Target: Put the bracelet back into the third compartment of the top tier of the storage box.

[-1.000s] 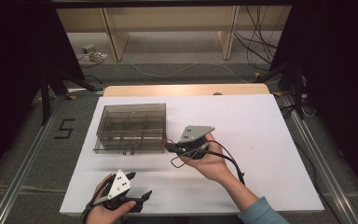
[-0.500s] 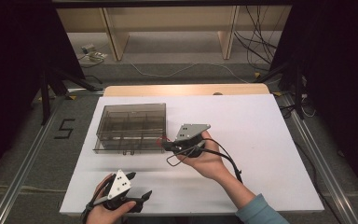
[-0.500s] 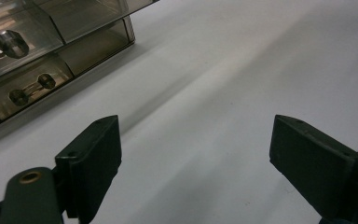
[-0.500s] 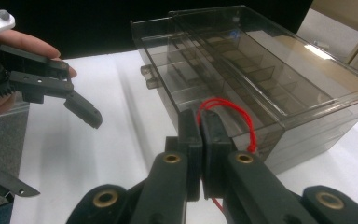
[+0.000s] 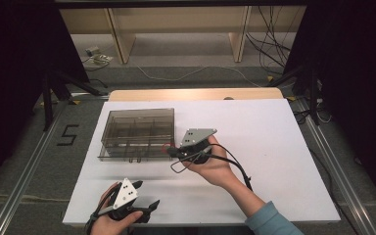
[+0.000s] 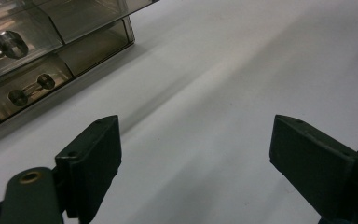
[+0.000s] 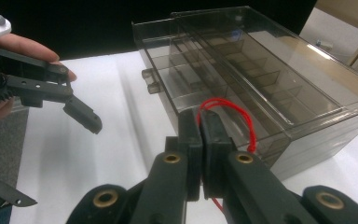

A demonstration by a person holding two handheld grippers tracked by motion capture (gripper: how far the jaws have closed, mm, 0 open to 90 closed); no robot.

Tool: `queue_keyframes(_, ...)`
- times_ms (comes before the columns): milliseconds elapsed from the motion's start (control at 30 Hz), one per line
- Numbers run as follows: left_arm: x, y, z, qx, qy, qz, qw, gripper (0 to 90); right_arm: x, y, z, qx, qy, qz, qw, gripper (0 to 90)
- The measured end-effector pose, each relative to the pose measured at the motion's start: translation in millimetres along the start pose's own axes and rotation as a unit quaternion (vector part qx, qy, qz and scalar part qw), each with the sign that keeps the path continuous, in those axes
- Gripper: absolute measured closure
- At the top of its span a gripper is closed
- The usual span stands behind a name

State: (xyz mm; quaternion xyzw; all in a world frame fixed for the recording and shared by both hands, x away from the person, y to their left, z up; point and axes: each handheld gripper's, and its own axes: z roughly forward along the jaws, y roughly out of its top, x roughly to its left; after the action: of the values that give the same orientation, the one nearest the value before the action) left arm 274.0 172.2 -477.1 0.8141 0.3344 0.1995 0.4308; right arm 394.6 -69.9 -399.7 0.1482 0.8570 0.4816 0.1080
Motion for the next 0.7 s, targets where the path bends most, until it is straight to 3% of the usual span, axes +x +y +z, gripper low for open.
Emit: queue_keyframes(700, -0.2, 0.1, 0.0, 0.0, -0.001, 0.001, 1.0, 16.5, -0.8, 7.8, 12.7, 0.011, 0.007, -0.002, 0.9999, 88.3)
